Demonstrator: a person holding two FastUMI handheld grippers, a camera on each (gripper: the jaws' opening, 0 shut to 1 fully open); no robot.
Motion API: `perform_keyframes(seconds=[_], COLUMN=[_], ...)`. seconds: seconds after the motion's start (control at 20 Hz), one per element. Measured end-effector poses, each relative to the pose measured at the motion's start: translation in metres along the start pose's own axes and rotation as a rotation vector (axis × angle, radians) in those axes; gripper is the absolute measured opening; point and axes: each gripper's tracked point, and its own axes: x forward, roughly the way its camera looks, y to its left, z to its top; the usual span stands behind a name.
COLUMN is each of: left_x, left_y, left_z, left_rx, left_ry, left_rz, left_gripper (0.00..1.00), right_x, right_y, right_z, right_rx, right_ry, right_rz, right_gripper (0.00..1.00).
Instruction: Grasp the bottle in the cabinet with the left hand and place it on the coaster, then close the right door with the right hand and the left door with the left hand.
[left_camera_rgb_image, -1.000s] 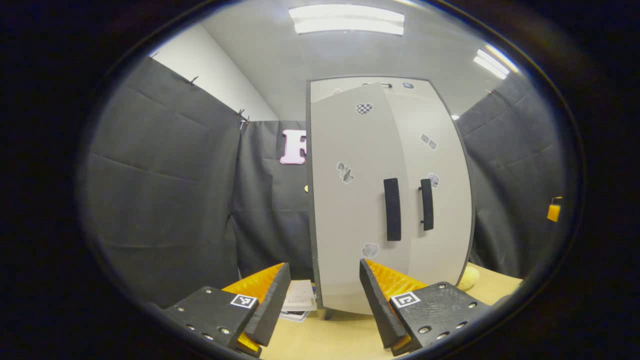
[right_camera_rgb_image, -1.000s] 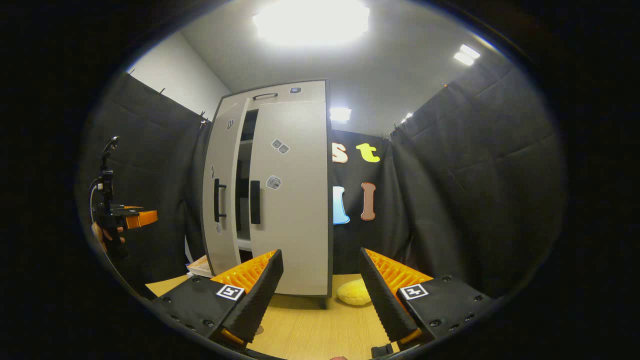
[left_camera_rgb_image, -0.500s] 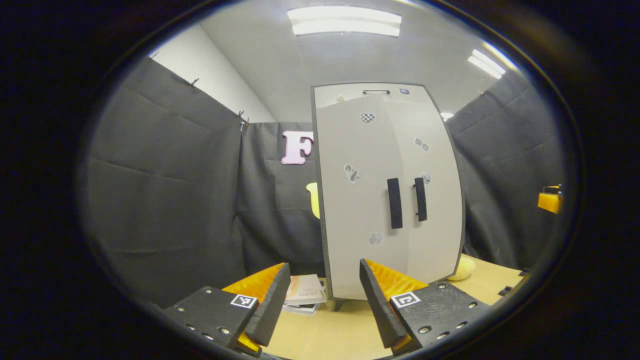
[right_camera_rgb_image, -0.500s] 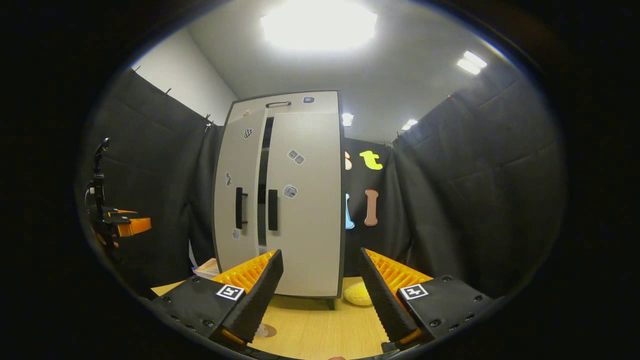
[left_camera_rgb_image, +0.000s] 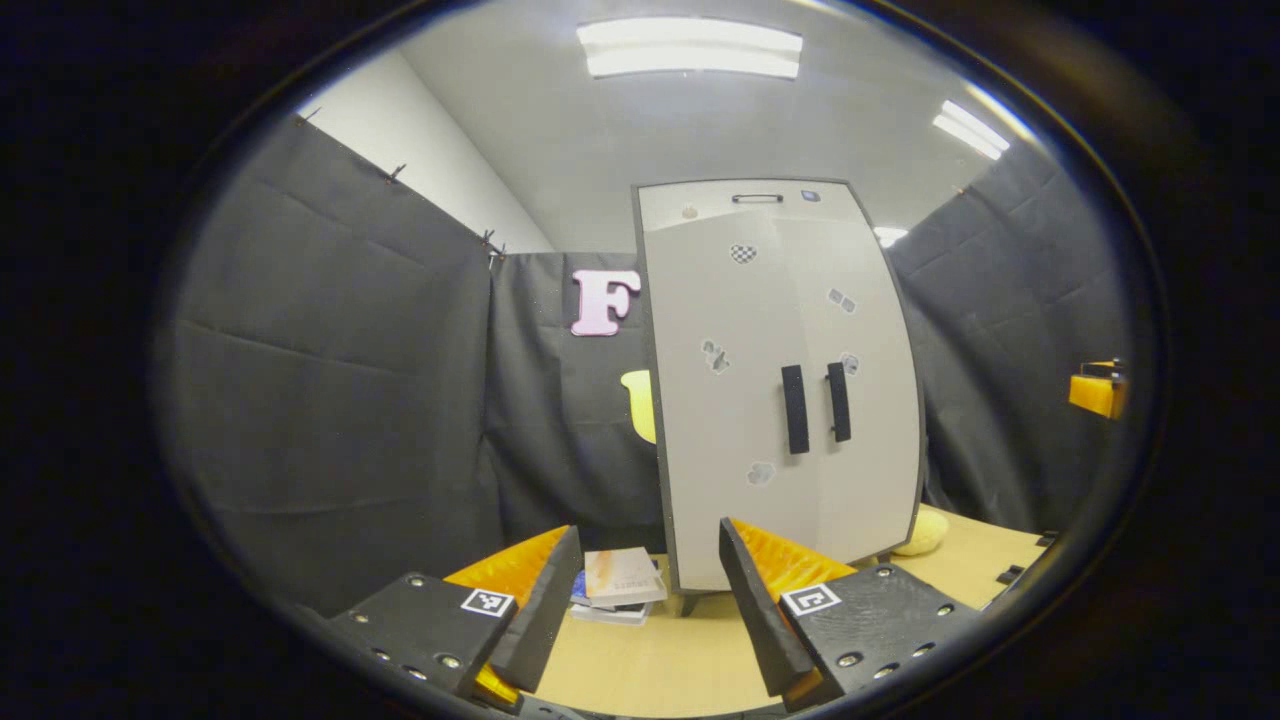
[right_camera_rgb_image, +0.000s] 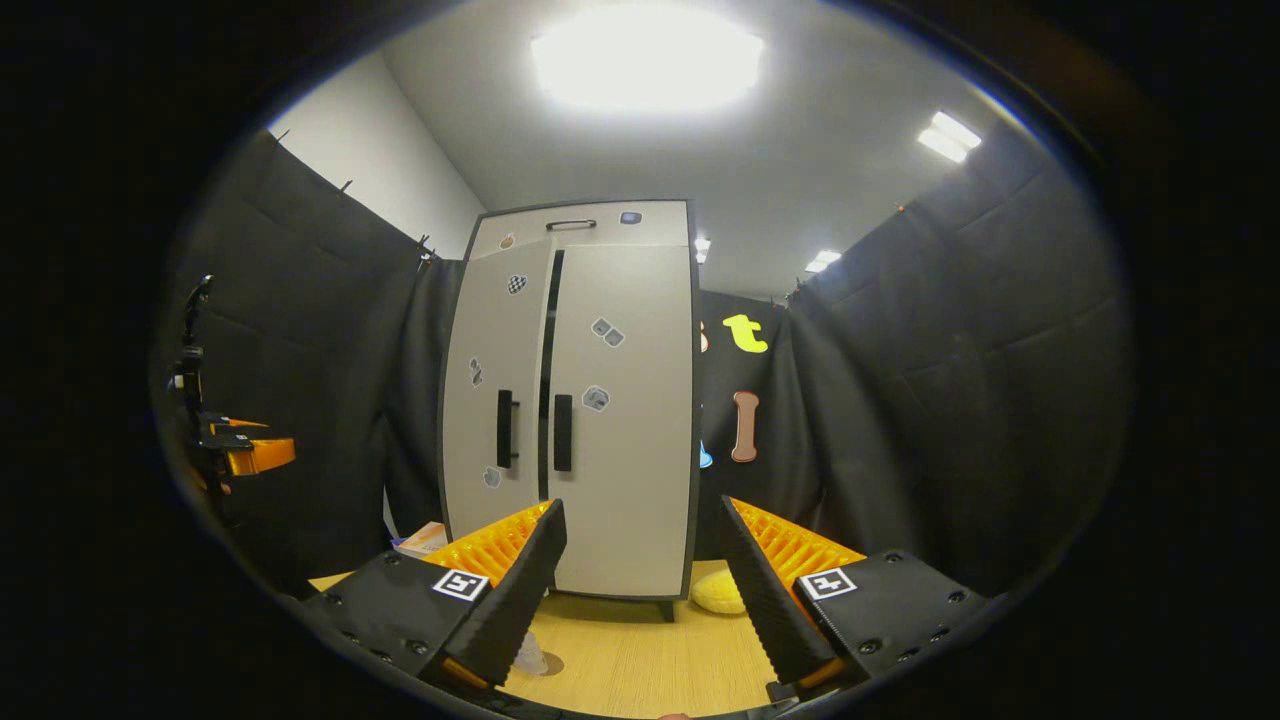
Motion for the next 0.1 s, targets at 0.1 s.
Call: perform_keyframes(seconds=[0.1], left_x=[-0.0029], left_y=[0.0029], left_z=[-0.0012], left_rx=[-0.005], left_ry=[0.004], left_rz=[0.005], left_gripper=[0.87], right_x=[-0.0026], right_y=[-0.0013], right_z=[0.0041], right_rx=[0.001], right_ry=[-0.004], right_rz=[-0.006], right_gripper=[0.94])
